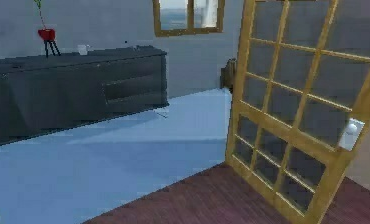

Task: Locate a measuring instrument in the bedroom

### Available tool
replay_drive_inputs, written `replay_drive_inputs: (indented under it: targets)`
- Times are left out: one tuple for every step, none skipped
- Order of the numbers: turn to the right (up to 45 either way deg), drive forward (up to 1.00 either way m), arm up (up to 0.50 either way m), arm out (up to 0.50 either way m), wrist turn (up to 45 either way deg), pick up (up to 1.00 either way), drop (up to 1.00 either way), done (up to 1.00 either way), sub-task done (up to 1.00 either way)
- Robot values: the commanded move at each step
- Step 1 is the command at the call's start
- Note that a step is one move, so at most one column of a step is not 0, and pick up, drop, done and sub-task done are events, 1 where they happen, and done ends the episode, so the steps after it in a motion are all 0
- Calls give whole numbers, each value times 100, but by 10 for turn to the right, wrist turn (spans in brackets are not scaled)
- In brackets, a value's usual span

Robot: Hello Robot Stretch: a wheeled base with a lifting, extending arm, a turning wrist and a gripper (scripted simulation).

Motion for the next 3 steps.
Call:
replay_drive_inputs:
  targets:
    - [0, 100, 0, 0, 0, 0, 0, 0, 0]
    - [0, 55, 0, 0, 0, 0, 0, 0, 0]
    - [180, 0, 0, 0, 0, 0, 0, 0, 0]
